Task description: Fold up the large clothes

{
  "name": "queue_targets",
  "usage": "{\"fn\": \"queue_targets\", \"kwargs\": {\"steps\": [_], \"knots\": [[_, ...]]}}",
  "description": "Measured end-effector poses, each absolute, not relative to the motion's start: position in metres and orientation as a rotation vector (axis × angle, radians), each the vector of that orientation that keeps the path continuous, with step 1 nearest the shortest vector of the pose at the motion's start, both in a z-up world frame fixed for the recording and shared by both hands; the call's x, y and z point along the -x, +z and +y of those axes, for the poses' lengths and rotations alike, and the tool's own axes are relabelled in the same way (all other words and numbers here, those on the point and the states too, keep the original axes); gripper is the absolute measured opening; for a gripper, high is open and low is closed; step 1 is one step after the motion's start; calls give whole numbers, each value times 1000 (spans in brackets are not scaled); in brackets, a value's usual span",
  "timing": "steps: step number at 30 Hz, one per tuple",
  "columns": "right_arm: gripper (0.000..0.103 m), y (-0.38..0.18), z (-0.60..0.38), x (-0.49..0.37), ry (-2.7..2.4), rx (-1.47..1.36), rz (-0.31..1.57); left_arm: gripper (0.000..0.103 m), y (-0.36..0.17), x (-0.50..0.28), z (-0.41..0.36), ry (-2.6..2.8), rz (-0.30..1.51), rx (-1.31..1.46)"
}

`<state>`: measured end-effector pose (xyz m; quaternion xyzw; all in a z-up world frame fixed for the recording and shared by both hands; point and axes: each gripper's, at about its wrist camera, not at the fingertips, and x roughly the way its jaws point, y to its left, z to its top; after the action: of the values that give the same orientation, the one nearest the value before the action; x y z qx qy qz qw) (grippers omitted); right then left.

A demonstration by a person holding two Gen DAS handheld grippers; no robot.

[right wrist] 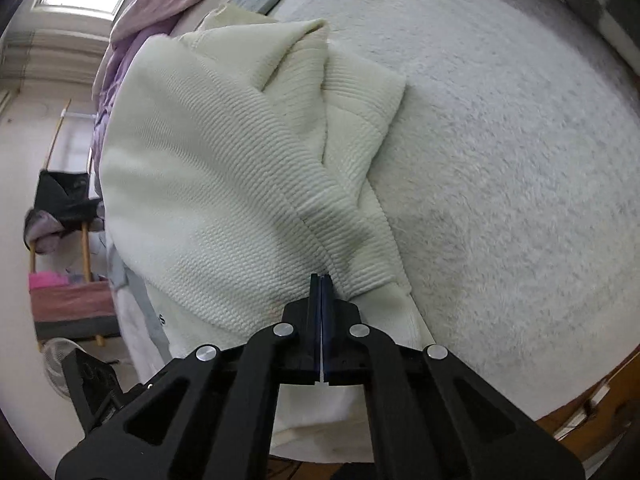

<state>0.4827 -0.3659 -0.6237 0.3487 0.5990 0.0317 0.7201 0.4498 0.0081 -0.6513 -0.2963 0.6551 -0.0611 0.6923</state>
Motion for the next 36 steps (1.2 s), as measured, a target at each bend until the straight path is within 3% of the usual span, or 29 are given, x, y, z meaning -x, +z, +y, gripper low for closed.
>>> {"fn": "queue_targets", "kwargs": {"steps": [5, 6, 9, 12, 13, 15, 17, 27, 30, 36], "knots": [[0, -622, -374, -477, 93, -807, 1302, 86, -669, -449, 0, -132, 1491, 684], [0, -620, -376, -476, 96, -807, 1299, 82, -668, -452, -5, -138, 1490, 671], [3, -612, -378, -473, 114, -826, 1286, 45, -658, -459, -23, -179, 1484, 606], [8, -602, -375, -472, 123, -826, 1278, 26, -641, -463, -24, -183, 1481, 609], [13, -598, -378, -468, 122, -857, 1261, 25, -636, -464, -21, -188, 1481, 647], [56, -590, -385, -459, 71, -891, 1242, 24, -621, -469, -13, -211, 1469, 704], [66, -584, -394, -448, 42, -948, 1211, 24, -608, -474, -11, -234, 1454, 717], [72, -645, -413, -439, -15, -1228, 1316, 24, -583, -487, -20, -297, 1457, 663], [80, -654, -414, -445, 26, -1259, 1308, 24, -584, -486, -4, -306, 1464, 712], [80, -662, -413, -462, 153, -1291, 1307, 24, -588, -486, -4, -314, 1475, 669]]}}
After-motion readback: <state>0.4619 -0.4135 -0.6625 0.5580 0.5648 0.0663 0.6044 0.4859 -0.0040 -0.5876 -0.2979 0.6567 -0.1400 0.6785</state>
